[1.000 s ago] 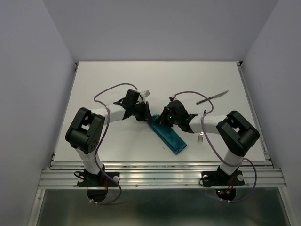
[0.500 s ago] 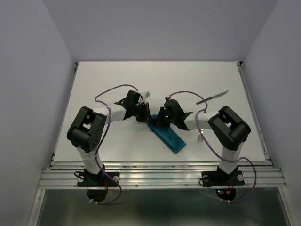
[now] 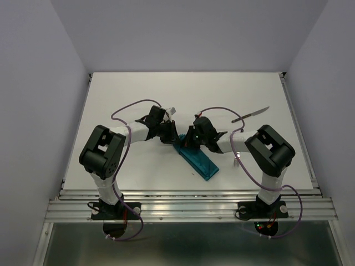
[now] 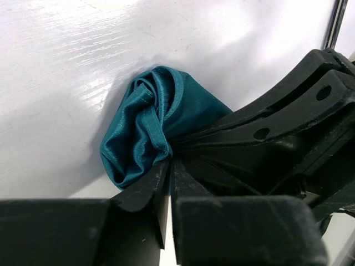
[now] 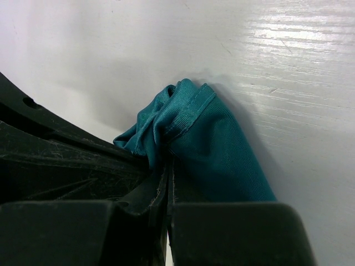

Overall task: Fold the napkin into a case and place the utensils inside
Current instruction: Stuff the top corner of the smaller-rectangle-folded napkin into the folded napkin.

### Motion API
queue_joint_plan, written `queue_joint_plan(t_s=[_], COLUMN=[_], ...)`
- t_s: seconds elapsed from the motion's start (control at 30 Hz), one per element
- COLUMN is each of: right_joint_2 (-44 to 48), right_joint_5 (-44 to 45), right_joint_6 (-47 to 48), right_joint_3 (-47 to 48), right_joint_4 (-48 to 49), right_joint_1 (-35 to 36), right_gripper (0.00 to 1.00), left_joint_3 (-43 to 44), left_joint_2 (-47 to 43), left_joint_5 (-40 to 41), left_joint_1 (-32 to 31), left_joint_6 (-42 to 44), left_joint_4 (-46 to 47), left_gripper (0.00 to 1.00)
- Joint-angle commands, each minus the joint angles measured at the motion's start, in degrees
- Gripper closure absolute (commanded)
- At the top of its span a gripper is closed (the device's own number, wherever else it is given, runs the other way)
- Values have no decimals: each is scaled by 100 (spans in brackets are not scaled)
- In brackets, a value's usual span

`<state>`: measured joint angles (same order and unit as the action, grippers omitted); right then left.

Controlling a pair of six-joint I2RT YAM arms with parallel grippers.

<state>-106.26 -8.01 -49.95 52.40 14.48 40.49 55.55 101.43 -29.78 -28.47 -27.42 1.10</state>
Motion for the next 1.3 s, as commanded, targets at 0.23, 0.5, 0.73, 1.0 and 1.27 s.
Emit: queue_joint_plan(t_s=[0.23,0.5,0.73,1.0,1.27], right_joint_2=[-79,149,149,140,131], right_joint_5=[36,142,151,142,116], right_joint_6=[38,144,170,170,161], right_joint_3=[24,95,174,200,218], right_joint_4=[29,-147,-191,-200,-191], right_joint_1=[29,29,29,29,29], right_gripper=[99,99,99,99,99], left_joint_3=[211,290,518,764,957], left_joint_2=[-694,-782,-668,-414,-220], left_joint_5=[367,762,1334,1668,1949], left_joint_1=[-62,-80,-229,-414,-572], left_joint_6=[-35,131,97,44,70], left_joint_4=[-409,-830,-1243,-1498,-1683], left_gripper=[60,66,66,65,65])
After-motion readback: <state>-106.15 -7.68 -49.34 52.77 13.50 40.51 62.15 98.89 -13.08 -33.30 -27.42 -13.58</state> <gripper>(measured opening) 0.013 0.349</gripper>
